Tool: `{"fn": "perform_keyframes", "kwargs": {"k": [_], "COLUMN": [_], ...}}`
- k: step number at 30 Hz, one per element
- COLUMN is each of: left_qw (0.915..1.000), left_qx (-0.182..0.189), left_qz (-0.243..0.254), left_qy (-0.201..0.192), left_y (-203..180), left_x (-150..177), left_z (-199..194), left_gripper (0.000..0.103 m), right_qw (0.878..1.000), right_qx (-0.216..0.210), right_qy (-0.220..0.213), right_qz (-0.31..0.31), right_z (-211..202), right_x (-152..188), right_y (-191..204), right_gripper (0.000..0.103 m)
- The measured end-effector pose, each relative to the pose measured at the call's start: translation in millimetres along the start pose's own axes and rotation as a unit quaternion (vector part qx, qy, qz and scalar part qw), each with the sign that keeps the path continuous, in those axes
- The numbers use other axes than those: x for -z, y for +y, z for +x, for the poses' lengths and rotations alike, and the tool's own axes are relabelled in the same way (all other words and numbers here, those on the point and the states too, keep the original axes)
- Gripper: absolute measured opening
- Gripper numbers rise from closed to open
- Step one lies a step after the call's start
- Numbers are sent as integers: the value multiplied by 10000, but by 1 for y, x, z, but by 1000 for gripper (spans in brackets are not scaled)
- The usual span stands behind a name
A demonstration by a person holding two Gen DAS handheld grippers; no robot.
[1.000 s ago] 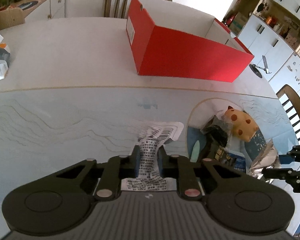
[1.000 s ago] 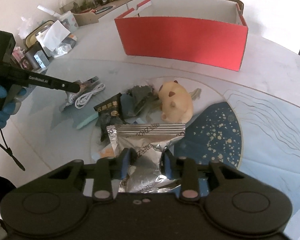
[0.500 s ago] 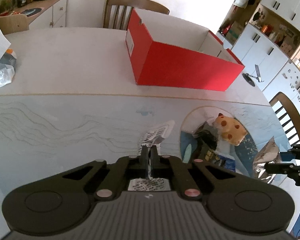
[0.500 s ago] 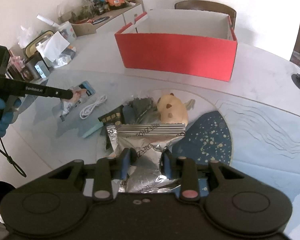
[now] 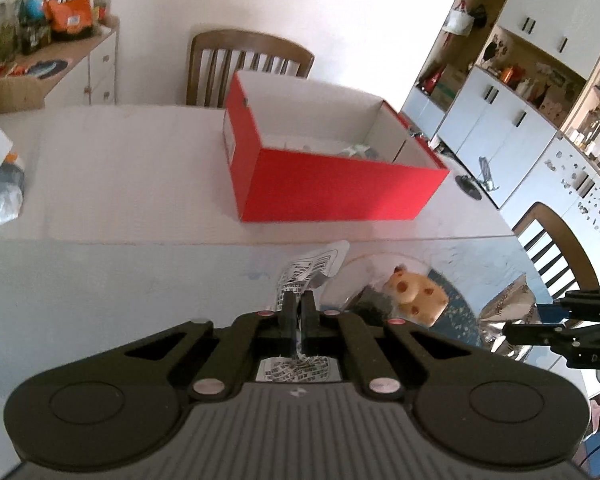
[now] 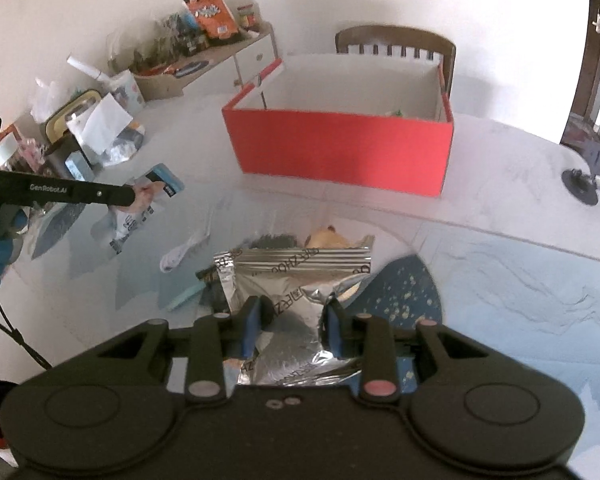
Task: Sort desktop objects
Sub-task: 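Lift the sachet and foil pouch and carry both over the red box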
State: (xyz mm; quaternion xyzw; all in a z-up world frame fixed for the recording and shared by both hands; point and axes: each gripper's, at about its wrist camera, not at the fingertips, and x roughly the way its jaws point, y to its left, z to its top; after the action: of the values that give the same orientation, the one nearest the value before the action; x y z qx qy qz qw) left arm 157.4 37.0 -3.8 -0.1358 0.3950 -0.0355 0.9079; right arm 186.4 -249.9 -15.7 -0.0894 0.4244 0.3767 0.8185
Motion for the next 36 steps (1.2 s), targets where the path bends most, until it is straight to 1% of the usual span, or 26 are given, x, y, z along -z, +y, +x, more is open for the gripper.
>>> {"fn": "perform_keyframes", "kwargs": {"k": [4, 11, 14, 20, 28, 36], "left_qw": [9999, 9994, 9990, 9978, 9965, 9968], "left_qx": [82, 151, 186, 200, 235, 181], "left_qz": [83, 187, 222, 321, 373, 323], "left_qy": [-107, -262, -344, -545, -704, -705], "left_y": [-9, -26, -32, -45, -57, -63], "left_x": [-11, -31, -43, -71, -103, -135], "left_z": [-6, -11, -11, -9, 1, 18], "left_gripper": [1, 1, 0, 1, 1, 1], "right_qw": [9999, 9992, 9988, 9978, 9967, 9963], "right_qx": [30, 112, 238, 334, 424, 438], "right_qy": [-156, -308, -374, -543, -683, -734], "right_qz": [53, 216, 195, 187, 75, -53], "right_z": [-8, -17, -19, -24, -21, -13], "right_x": [-10, -32, -44, -68, -101, -136], "right_y": [-3, -10, -11, -17, -23, -30], "right_gripper": [33, 33, 33, 33, 33, 33]}}
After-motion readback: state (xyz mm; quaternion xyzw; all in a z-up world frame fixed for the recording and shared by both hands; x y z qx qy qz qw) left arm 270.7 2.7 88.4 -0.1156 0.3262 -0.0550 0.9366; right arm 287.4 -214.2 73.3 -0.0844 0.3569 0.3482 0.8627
